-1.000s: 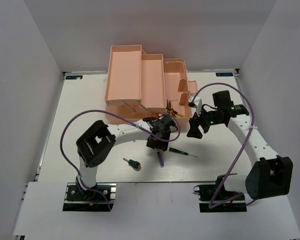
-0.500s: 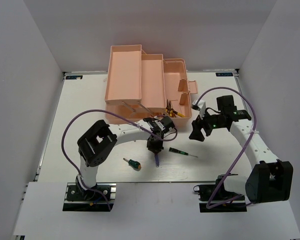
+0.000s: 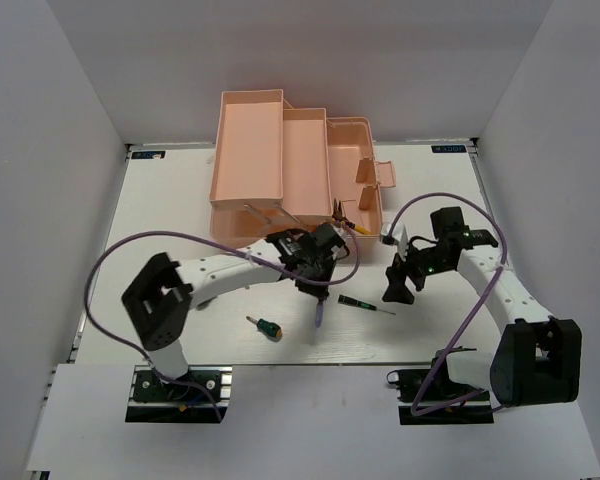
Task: Sort the tools into containers
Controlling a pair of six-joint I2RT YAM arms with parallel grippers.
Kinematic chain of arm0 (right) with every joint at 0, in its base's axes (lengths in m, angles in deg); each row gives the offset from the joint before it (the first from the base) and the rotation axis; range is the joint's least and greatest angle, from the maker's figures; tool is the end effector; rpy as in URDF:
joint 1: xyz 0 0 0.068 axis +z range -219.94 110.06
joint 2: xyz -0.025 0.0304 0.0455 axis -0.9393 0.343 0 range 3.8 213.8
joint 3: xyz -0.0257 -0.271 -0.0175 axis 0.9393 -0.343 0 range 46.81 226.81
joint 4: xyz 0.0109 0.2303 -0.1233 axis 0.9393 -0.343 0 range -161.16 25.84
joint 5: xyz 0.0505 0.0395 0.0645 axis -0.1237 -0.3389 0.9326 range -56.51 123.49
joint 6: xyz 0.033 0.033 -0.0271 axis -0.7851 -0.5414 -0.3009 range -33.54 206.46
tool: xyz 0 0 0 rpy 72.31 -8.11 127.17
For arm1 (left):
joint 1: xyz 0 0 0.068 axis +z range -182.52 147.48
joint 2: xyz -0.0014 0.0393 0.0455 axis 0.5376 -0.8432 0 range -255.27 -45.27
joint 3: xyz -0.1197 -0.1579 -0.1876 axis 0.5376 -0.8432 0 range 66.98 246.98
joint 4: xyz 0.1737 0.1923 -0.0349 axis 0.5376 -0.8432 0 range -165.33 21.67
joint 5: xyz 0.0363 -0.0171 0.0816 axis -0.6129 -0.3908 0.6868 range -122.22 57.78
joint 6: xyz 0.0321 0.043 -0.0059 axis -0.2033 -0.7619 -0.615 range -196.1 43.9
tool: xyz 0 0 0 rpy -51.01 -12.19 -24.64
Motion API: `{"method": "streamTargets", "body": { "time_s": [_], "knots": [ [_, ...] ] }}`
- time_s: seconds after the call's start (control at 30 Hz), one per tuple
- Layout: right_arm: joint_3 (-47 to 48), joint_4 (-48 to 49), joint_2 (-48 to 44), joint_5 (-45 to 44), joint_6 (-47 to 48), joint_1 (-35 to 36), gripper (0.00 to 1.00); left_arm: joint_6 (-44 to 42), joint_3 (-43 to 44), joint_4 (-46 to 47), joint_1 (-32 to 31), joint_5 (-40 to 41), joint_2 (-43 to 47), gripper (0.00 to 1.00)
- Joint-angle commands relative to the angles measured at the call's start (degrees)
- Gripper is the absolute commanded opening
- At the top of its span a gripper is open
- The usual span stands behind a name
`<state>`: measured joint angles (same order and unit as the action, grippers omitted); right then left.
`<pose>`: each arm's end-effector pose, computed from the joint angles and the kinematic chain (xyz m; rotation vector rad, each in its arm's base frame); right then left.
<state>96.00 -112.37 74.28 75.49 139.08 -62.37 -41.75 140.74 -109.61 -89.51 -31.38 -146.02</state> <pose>0.2120 0.0522 0.2350 -1.3771 2.0366 0.6997 0.1939 -0.2977 0.2133 0.5540 2.7877 -0.3758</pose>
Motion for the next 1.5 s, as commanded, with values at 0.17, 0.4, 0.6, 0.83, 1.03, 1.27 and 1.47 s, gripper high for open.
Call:
{"method": "streamTargets", "body": {
  "time_s": [0.17, 0.4, 0.6, 0.83, 1.03, 1.27, 1.47],
  "knots": [
    [-2.4, -3.0, 0.6, 2.5, 9.8, 0.3, 0.69, -9.3, 17.2, -3.4, 2.8, 11.4, 9.4, 0.00],
    [-7.0, 5.7, 1.9, -0.9, 8.7, 3.2, 0.81, -10.5, 27.9, -2.8, 10.8, 24.3, 0.1, 0.00],
    [-6.0, 9.5, 4.4, -5.0, 6.1, 6.2, 0.85, -15.2, 49.2, -5.0, 16.4, 23.9, -15.6, 0.00],
    [-5.6, 14.0, 7.0, -8.2, 3.2, 10.4, 0.86, -15.9, 55.0, -6.9, 20.4, 23.3, -22.0, 0.09],
    [-6.7, 20.1, 10.3, -13.9, 1.5, 15.2, 0.86, -19.6, 52.8, -2.8, 21.0, 16.2, -18.4, 0.71],
    [-6.0, 24.6, 14.6, -19.9, -1.5, 20.4, 0.81, -25.8, 49.0, -0.9, 19.9, 9.0, -7.8, 0.76],
    [-6.2, 24.0, 15.9, -20.8, -3.8, 23.4, 0.28, -20.6, 23.4, 0.2, 19.9, 4.9, 13.1, 0.26]
  ]
}}
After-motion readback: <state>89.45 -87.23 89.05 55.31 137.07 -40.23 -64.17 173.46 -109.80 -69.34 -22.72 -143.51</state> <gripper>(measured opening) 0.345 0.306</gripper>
